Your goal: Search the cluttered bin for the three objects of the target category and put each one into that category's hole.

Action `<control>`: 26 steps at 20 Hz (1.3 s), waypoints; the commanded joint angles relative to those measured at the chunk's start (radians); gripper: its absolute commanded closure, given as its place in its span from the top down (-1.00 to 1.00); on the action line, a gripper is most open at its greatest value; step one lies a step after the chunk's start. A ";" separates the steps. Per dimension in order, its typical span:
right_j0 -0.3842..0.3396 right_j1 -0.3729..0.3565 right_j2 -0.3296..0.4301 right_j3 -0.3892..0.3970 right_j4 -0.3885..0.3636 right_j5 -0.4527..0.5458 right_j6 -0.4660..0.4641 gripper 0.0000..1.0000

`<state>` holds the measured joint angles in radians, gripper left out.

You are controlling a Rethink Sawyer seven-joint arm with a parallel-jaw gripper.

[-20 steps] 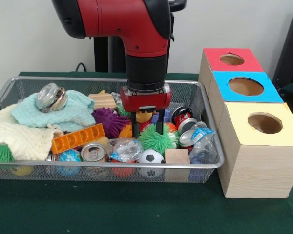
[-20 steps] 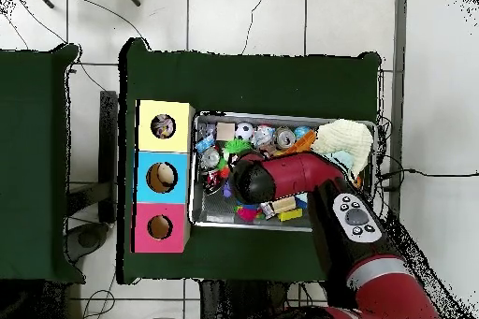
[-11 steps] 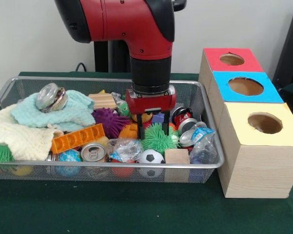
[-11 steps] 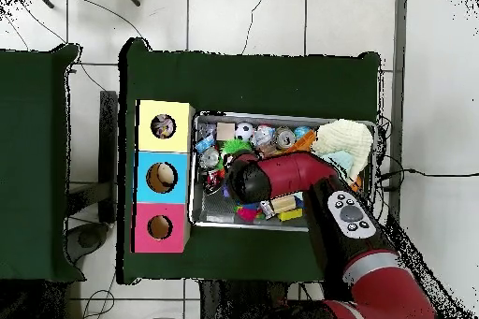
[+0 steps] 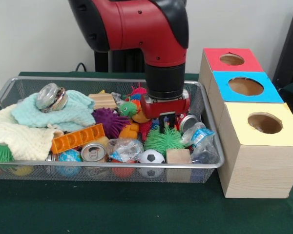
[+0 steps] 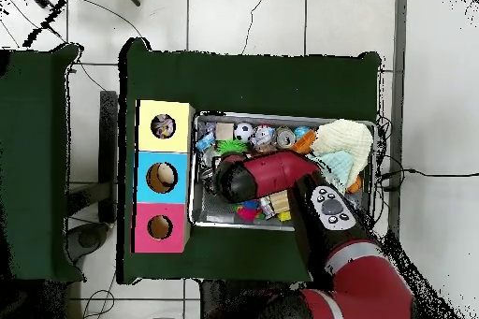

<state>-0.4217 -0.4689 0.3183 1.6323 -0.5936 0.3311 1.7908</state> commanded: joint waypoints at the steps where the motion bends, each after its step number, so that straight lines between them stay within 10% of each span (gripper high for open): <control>1: 0.052 -0.037 -0.004 0.039 0.041 -0.019 0.137 -1.00; 12: 0.017 -0.350 0.071 0.257 0.206 0.099 0.104 -1.00; 26: -0.013 -0.478 0.090 0.436 0.318 0.131 0.046 -1.00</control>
<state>-0.4149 -0.8983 0.3488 1.9368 -0.3165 0.3647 1.7908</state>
